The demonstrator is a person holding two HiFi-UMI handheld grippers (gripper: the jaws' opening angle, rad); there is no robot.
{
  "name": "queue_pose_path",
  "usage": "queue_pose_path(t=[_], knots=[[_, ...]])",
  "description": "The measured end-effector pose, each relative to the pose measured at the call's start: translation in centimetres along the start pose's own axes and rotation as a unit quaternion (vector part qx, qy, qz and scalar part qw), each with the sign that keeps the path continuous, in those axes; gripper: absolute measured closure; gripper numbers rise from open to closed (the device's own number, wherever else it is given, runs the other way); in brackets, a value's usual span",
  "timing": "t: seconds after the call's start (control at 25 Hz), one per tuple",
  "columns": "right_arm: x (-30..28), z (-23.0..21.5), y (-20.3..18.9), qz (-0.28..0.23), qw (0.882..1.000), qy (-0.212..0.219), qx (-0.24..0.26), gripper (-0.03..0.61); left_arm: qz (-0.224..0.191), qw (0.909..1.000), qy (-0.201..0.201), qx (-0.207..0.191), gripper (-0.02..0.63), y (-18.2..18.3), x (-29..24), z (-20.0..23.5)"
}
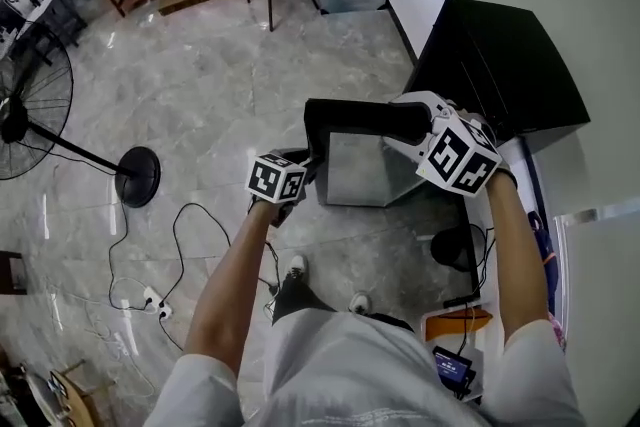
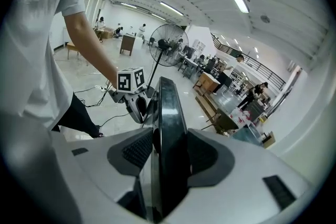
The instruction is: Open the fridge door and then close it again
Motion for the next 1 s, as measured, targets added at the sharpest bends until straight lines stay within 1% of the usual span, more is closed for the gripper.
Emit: queue_pose_path(t=[0.12,0.24,0.4,0.76,1.0], knots=[[0.4,1.1,0.3,-0.012,1.000,0.018,0.020,0.377,-0.011,0.9996,0.013,0.020,0.488,-1.7,1.2,-1.3],[1.0,2.3,0.2,-0.021,0.999,0.035,0.033,0.376,-0.018,0.9989,0.030,0.032,0.488,-3.3,1.9,-3.0],[1.9,3.5,0.1,-0.037,0.996,0.049,0.059,0.373,-0.030,0.9972,0.045,0.052,0.488,-4.8,2.8,-4.9],[3.4,6.2,0.0,-0.063,0.989,0.076,0.108,0.365,-0.054,0.9924,0.068,0.087,0.489,-8.4,4.3,-9.0],[4.3,7.6,-0.4,-0.076,0.984,0.102,0.128,0.360,-0.072,0.9890,0.074,0.107,0.489,-10.4,5.0,-11.6]])
Point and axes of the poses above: the fingertips, and each gripper's own axes: x backward along the fingers, z to its left, y out of its top, the point moved 8 cm from there along x, backward along the fingers, and after that the axes turned 2 degrees about y, right-handed, at the moved point
